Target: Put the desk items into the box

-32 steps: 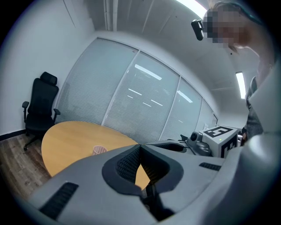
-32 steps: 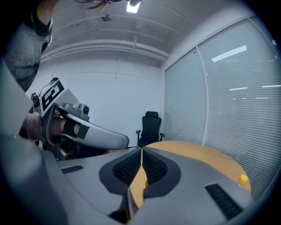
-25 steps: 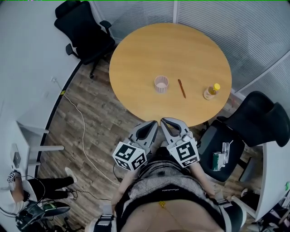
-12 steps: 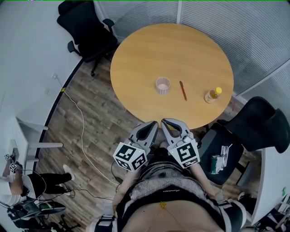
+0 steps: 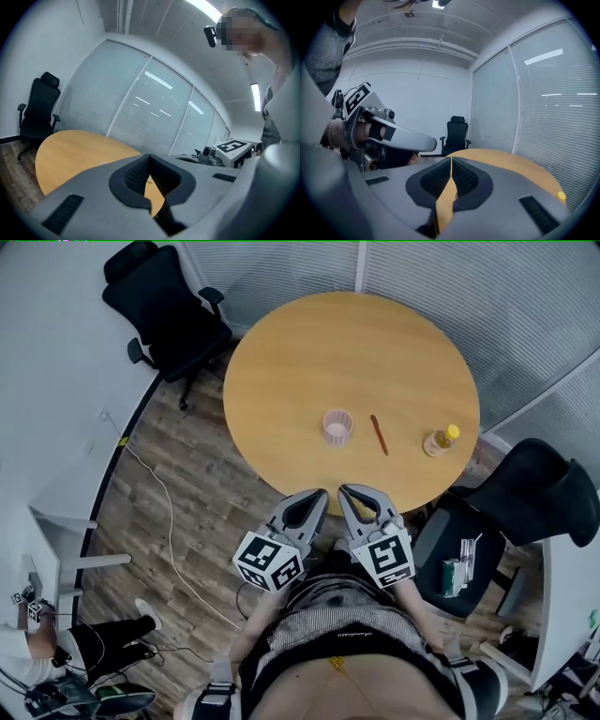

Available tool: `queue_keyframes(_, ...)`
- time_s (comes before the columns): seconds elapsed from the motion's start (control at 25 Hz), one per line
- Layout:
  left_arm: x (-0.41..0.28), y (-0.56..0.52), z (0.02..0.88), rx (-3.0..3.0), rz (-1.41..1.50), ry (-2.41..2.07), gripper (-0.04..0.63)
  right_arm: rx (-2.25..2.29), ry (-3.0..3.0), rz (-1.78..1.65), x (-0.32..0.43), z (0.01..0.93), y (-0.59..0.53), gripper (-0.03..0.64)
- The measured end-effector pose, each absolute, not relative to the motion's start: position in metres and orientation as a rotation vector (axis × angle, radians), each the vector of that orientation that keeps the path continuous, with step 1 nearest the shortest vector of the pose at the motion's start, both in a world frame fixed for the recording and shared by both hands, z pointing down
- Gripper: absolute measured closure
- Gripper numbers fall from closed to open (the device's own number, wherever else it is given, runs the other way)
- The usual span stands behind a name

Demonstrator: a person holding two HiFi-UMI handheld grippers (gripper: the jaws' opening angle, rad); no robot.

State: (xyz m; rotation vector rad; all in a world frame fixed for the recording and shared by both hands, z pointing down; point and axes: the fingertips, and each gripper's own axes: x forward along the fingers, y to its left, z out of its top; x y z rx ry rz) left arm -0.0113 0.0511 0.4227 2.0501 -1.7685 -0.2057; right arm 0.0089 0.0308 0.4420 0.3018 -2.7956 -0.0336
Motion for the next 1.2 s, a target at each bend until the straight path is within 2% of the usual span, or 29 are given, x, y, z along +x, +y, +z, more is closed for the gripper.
queue_keyframes(0.64,-0.096,0.054,0.429,2.119,-0.172,-1.661,0.577,0.431,-2.757,-0.027,-0.079,0.45,0.032,0.594)
queue_keyframes(1.2,-0.142,0.054,0.435,2.255,-0.107,-1.444,0.577,0.686,-2.709,0.005,-0.122,0.453,0.032,0.594)
